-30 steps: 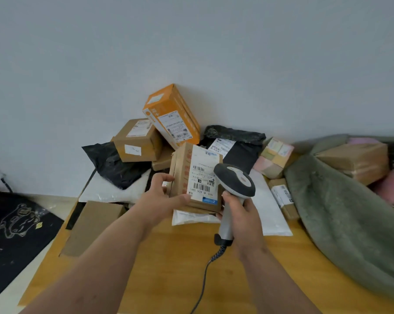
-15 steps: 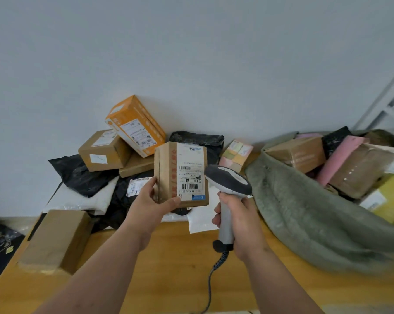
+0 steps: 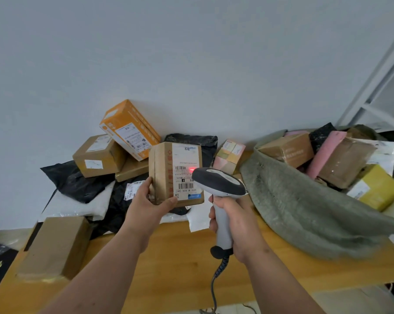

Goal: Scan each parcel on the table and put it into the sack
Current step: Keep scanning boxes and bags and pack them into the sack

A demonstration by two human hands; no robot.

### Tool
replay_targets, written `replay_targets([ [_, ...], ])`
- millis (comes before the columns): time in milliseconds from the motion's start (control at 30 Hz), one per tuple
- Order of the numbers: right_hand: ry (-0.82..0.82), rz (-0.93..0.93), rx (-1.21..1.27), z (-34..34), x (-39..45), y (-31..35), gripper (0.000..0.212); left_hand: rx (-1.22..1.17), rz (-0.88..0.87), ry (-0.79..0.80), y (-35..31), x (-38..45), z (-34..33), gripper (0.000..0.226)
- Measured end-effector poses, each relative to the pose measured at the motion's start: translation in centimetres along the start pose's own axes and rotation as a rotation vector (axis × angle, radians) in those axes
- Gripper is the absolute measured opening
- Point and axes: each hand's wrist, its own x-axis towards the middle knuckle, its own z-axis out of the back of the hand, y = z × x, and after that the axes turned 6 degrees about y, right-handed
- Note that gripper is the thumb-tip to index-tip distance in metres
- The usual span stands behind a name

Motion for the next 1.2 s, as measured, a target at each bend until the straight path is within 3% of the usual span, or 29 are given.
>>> replay_targets([
  [367,-0.004,-0.016,0.006,-3.5,-1.3,-1.2,0.027,0.013,0.004,0.020,0.9,-0.7,3.3,0.089],
  [700,-0.016,-0.010,0.018,-4.8,-2.3,-1.8,0.018,0.036,0.010,0.027,1.5,-1.1,4.6,0.090],
  [1000,-0.017,0.001,0.045,-3.2,-2.3,-1.6,0.043,0.063,0.001,0.033,1.0,-1.3,3.0,0.088],
  [1100,-0.011,-0.006,0.044,-1.8,-2.2,-1.4,0.042,0.061,0.002,0.030,0.7,-1.2,1.5,0.088],
  [1200,-0.008,-0.016,0.056,0.2,-1.9,-0.9,0.026,0.060,-0.006,0.022,0.1,-1.1,-0.5,0.089],
])
